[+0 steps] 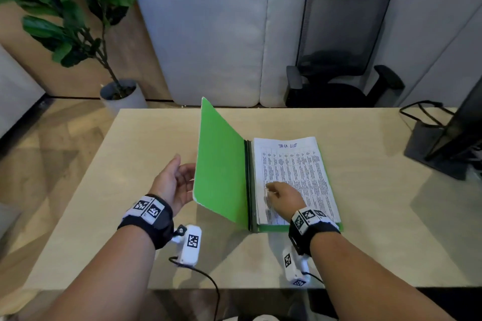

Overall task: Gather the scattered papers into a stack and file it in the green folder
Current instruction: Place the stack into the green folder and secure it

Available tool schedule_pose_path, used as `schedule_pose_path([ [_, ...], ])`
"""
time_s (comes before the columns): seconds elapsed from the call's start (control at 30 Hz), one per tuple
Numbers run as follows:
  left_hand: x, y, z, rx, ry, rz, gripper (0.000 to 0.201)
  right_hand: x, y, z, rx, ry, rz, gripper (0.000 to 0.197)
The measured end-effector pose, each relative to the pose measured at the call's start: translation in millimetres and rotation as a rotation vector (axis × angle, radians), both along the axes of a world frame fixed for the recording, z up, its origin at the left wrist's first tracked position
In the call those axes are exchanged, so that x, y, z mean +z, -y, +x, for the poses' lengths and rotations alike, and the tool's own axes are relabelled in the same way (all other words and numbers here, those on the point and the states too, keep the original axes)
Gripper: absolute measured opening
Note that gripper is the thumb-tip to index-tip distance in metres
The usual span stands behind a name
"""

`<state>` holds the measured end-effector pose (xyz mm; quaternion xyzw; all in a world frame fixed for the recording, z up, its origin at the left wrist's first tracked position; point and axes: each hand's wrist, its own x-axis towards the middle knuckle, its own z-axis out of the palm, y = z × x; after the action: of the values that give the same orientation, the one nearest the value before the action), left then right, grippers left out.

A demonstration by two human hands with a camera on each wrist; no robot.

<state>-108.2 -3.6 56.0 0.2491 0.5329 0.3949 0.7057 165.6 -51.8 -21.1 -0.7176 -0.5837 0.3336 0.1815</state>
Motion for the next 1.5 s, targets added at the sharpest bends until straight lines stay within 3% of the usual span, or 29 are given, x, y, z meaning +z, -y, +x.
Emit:
schedule_pose_path([
  [0.1, 3.9, 7.2, 45.6, -0.239, -0.049, 0.032, 0.048, 22.3, 2.9, 11.6, -0.118, -0.225, 0.068, 0.028],
  [0.23, -9.8, 16.7, 97.7, -0.594, -0.395, 0.189, 0.021, 43.7, 5.7, 34.6, -0.301, -0.595, 0.054, 0.028],
  [0.33, -40.4, 18.0, 120.5, -0.89, -0.814, 0.352, 0.036, 54.1, 10.1, 62.7, -0.486, -0.777, -0.026, 0.043],
  [0.43, -64.4, 24.1, 135.9, -0.963, -1.085, 0.366, 0.058, 49.9, 25.5, 90.4, -0.735, -1.071, -0.046, 0.051],
  [0.5, -73.6, 26.2, 142.2, -0.937, -1.133, 0.33, 0.063, 40.6, 33.7, 107.4, -0.716, -0.864, 0.007, 0.031],
  [0.57, -79.4, 27.3, 147.4, -0.94, -1.183, 0.286, 0.07, 21.4, 42.3, 123.0, -0.577, -0.502, -0.009, 0.055],
  [0.63, -83.8, 27.5, 152.5, -0.961, -1.202, 0.27, 0.08, 10.5, 49.2, 130.0, -0.39, -0.179, -0.158, 0.077],
  [0.73, -87.2, 26.3, 158.4, -0.997, -1.209, 0.252, 0.092, -0.7, 56.6, 124.2, -0.097, 0.305, -0.331, 0.081],
  [0.8, -88.4, 25.0, 162.5, -1.0, -1.217, 0.239, 0.096, 0.4, 53.2, 115.6, 0.013, 0.515, -0.263, 0.077],
  [0.87, -90.0, 24.5, 168.6, -0.995, -1.224, 0.238, 0.098, 0.1, 47.2, 106.8, 0.122, 0.543, -0.211, 0.078],
  [0.97, -93.3, 20.1, 182.4, -0.972, -1.238, 0.274, 0.099, 0.1, 38.2, 102.7, 0.266, 0.516, -0.319, 0.088],
  [1.1, -96.2, 1.1, 203.3, -0.969, -1.239, 0.297, 0.101, 0.6, 20.3, 122.9, 0.264, 0.581, -0.349, 0.088],
  [1.5, -102.2, -69.8, 264.7, -0.972, -1.248, 0.35, 0.097, -7.7, -46.0, 193.0, 0.219, 0.486, -0.384, 0.093],
])
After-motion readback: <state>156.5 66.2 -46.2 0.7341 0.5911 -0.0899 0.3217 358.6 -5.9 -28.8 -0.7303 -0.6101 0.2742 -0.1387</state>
